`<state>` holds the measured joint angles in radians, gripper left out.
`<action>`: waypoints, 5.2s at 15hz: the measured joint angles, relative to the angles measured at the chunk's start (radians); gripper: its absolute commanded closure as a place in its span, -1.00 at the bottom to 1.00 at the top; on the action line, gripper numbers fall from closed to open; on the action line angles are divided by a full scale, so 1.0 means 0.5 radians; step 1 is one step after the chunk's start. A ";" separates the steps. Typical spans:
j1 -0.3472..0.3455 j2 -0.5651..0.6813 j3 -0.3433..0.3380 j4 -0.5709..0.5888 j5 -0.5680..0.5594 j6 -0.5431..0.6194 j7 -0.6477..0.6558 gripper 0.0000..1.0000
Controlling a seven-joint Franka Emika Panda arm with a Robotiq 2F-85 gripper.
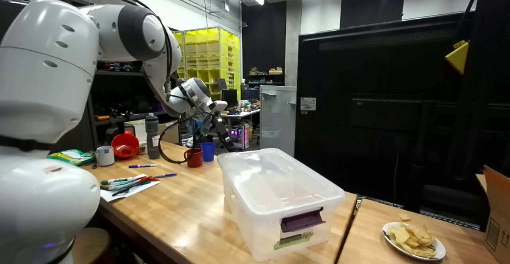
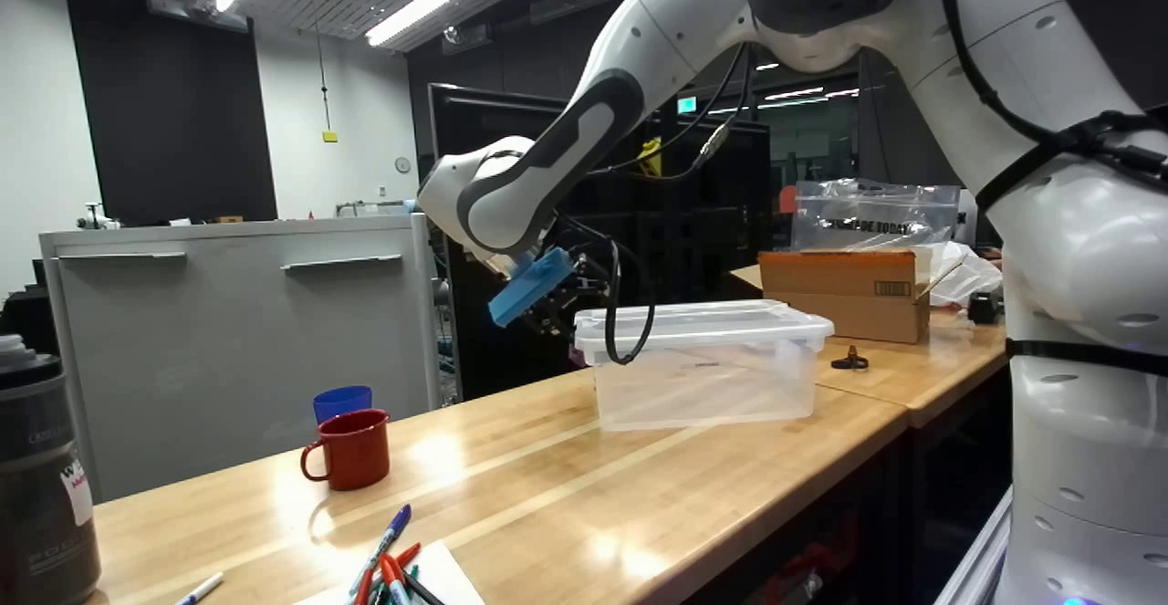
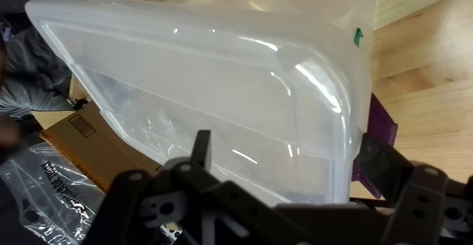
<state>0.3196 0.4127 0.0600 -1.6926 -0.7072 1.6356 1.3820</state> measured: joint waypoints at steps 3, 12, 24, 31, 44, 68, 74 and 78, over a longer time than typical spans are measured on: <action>0.000 0.001 0.000 -0.003 0.000 -0.014 0.002 -1.00; 0.004 0.020 0.020 -0.027 0.000 -0.014 0.002 -1.00; 0.002 0.053 0.020 -0.028 -0.010 -0.019 -0.003 0.62; 0.003 0.050 0.020 -0.015 -0.029 -0.037 -0.002 0.70; 0.020 -0.070 0.032 -0.015 -0.105 -0.133 0.055 0.81; -0.046 -1.413 0.322 -0.633 -0.283 -0.240 0.526 0.81; -0.085 -1.566 0.351 -0.785 -0.260 -0.238 0.331 0.81; -0.087 -1.543 0.398 -0.851 -0.259 -0.314 0.111 0.81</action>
<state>0.2759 -0.3586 0.2589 -2.1182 -0.8368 1.4787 1.4373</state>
